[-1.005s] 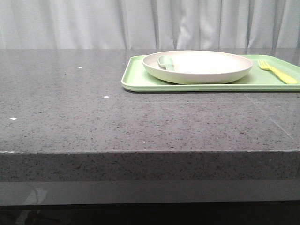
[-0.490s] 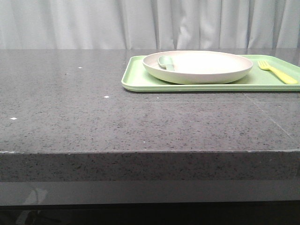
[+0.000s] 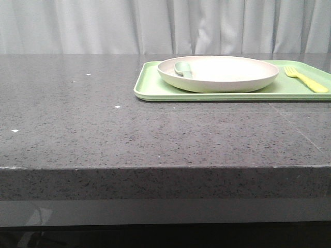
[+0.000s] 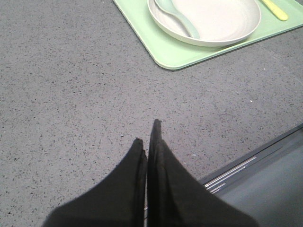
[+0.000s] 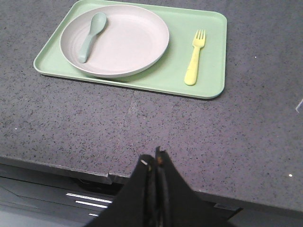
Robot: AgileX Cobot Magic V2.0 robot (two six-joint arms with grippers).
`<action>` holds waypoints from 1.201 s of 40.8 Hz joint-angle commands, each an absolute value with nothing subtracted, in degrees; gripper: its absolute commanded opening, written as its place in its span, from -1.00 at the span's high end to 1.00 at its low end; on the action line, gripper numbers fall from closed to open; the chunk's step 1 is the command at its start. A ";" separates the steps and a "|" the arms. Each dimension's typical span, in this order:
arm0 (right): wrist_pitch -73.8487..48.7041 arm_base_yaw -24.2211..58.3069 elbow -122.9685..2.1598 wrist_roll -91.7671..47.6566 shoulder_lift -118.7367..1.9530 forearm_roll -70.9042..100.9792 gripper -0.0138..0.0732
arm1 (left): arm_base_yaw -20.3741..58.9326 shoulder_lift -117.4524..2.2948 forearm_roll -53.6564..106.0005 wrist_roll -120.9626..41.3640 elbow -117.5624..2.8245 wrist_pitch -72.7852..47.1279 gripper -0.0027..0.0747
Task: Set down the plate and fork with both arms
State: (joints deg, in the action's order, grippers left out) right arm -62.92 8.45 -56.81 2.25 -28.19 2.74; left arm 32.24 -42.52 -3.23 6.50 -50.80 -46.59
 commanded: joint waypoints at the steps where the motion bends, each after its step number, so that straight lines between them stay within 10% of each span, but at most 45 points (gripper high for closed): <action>1: -59.71 8.42 -57.99 1.51 -28.57 2.29 0.84 | 32.34 -42.65 -3.09 6.48 -52.22 -42.38 0.98; 49: -59.73 8.42 -57.99 1.51 -28.57 2.29 0.84 | 9.43 0.16 -2.02 6.48 -0.39 -1.57 0.98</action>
